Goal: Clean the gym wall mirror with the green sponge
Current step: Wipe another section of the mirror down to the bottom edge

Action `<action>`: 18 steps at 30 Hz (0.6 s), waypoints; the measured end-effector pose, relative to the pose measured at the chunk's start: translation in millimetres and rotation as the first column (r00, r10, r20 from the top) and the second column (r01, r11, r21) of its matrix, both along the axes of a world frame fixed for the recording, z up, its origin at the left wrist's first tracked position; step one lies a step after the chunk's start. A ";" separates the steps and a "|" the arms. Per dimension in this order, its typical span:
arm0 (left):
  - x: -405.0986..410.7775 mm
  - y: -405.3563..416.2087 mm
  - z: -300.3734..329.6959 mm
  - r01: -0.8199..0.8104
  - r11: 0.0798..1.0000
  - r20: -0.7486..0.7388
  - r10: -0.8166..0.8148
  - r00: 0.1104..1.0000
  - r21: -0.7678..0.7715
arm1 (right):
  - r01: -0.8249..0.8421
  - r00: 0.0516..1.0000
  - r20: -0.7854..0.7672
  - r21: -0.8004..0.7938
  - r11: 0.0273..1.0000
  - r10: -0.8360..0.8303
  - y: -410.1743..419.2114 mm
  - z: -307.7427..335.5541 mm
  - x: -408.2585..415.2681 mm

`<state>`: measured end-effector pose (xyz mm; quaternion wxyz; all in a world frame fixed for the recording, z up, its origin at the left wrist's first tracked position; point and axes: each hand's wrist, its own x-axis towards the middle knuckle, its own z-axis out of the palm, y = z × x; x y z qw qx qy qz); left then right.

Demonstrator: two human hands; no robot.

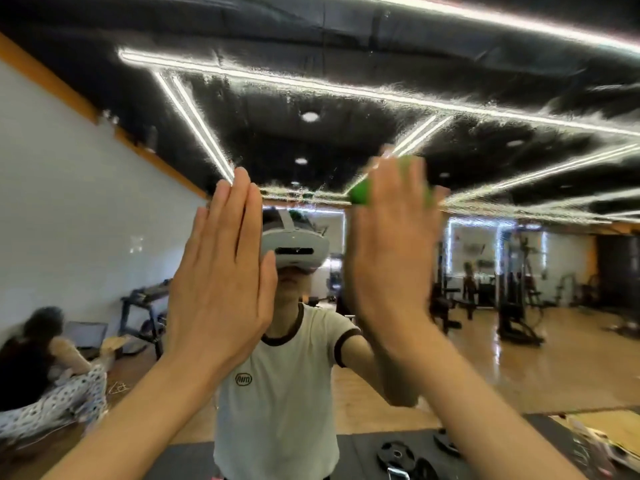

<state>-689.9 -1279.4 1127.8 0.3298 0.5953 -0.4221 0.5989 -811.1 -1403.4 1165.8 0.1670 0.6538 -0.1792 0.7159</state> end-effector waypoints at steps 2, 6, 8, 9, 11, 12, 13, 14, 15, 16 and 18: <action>0.3 0.3 -0.4 0.001 1.000 -0.014 -0.001 1.000 0.004 | -0.052 0.988 -0.150 -0.197 0.979 0.022 33.5 6.4 37.7; -0.3 0.8 -1.0 -0.008 1.000 -0.020 0.008 1.000 0.002 | -0.027 0.955 -0.288 -0.310 0.950 -0.067 4.8 16.5 7.7; -0.5 1.2 -0.6 -0.010 1.000 -0.010 0.010 1.000 0.001 | 0.003 0.978 -0.205 -0.135 0.991 -0.031 -38.2 5.7 -38.1; -0.3 1.3 -0.6 -0.007 1.000 -0.008 0.007 1.000 0.003 | 0.000 0.993 -0.119 -0.025 1.000 -0.003 -57.9 -1.2 -60.7; -0.2 1.1 -1.8 0.001 1.000 -0.004 -0.001 1.000 -0.002 | -0.011 0.999 0.048 0.131 0.991 0.004 -75.7 -7.3 -84.9; -0.4 1.0 -1.7 0.007 1.000 0.000 -0.007 1.000 -0.005 | -0.023 0.995 0.102 0.173 0.985 0.006 -70.9 -4.3 -79.9; -0.7 0.8 -1.4 0.010 1.000 0.004 -0.010 1.000 -0.006 | -0.041 0.992 0.121 0.182 0.982 0.019 -59.9 2.3 -66.3; -1.5 0.8 -1.6 0.009 1.000 0.004 -0.009 1.000 -0.004 | -0.045 0.994 0.101 0.145 0.988 0.030 -43.9 8.9 -49.4; -1.8 1.0 -2.1 0.009 1.000 0.002 -0.009 1.000 -0.004 | -0.044 0.998 0.048 0.078 0.996 0.041 -25.9 13.1 -31.8; -1.8 1.1 -2.0 0.007 1.000 0.000 -0.007 1.000 -0.007 | -0.035 0.999 -0.027 -0.015 0.999 0.034 -11.8 12.0 -16.0; -2.5 1.7 -0.7 -0.005 1.000 0.000 0.005 1.000 -0.006 | -0.009 0.985 -0.173 -0.163 0.987 -0.019 4.2 -13.6 2.2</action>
